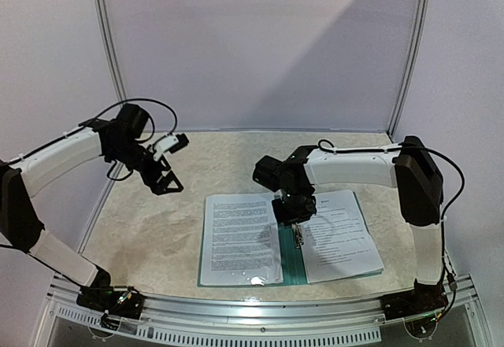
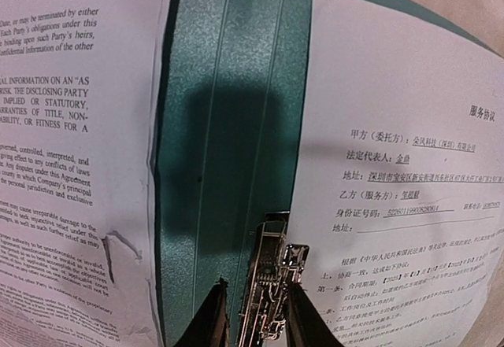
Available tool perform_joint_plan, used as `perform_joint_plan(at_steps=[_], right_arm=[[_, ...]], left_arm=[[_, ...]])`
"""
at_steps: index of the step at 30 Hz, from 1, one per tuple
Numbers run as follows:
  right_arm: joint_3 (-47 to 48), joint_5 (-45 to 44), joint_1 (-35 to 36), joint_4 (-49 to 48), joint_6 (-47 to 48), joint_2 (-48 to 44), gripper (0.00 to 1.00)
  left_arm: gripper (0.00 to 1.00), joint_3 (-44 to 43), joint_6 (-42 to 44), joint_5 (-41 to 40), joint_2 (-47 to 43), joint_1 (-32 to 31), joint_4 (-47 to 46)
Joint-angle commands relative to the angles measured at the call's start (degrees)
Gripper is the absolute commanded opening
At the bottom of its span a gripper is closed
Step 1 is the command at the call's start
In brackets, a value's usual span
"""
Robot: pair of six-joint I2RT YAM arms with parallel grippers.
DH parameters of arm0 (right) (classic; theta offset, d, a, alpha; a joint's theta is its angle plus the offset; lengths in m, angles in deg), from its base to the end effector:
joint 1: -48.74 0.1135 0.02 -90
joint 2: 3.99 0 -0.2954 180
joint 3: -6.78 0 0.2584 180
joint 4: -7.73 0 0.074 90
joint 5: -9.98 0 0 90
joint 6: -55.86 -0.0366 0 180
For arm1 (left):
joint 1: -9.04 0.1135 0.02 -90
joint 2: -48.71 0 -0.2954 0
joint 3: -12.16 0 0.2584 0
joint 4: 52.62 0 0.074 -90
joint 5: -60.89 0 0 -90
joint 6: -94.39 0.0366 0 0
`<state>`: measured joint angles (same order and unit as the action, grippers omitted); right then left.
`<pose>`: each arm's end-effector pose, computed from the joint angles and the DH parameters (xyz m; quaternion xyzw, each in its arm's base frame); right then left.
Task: Put the files into the folder
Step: Rotate the folder with files at the center of the board, then close the folder with files at the center of the board.
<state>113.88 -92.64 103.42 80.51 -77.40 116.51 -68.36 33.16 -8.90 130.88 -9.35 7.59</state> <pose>0.2543 0.3451 0.1987 -0.0952 0.9888 -0.0471 0.1046 0.2704 -0.1032 0.3032 0.4211 0.8582 -0.1478 0.2537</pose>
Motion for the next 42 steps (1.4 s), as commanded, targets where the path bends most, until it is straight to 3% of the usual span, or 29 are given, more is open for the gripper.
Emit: perform_joint_plan(at_steps=[1, 6, 10, 12, 18, 22, 27, 34, 42], right_arm=[[-0.2, 1.7, 0.0, 0.4, -0.5, 2.4, 0.26], [-1.6, 2.1, 0.0, 0.5, -1.4, 2.5, 0.27], [-2.1, 2.5, 0.0, 0.6, -1.9, 2.6, 0.29], [-2.7, 3.2, -0.1, -0.2, -2.1, 2.7, 0.28], [-2.5, 3.9, 0.0, -0.3, -1.5, 3.8, 0.20], [-1.9, 3.7, 0.0, 0.7, -0.7, 5.4, 0.14], [-0.8, 3.8, 0.3, 1.3, -0.5, 7.0, 0.12], [6.3, -3.5, 1.2, 5.8, 2.8, 9.1, 0.12], [9.0, -3.2, -0.4, 4.1, 6.9, 8.5, 0.27]], left_arm=[[1.00, -7.9, -5.8, 14.6, -3.3, 8.8, 1.7], [1.00, -8.9, -8.2, 17.0, -7.1, 12.9, -3.7], [0.99, -9.0, -16.1, 22.5, -3.2, 15.3, -3.8], [1.00, -8.8, -14.3, 23.6, -1.3, 15.1, -0.9], [1.00, -2.3, -17.5, 4.8, -0.6, 8.5, 0.5], [1.00, -0.7, -19.0, -0.6, 0.3, 5.9, 2.4], [0.99, -0.4, -18.1, -3.7, -0.1, 5.8, 2.4], [1.00, 0.7, -17.0, -4.6, -0.9, 5.4, 1.0], [1.00, 1.4, -16.3, -5.4, -0.4, 5.2, 0.8]])
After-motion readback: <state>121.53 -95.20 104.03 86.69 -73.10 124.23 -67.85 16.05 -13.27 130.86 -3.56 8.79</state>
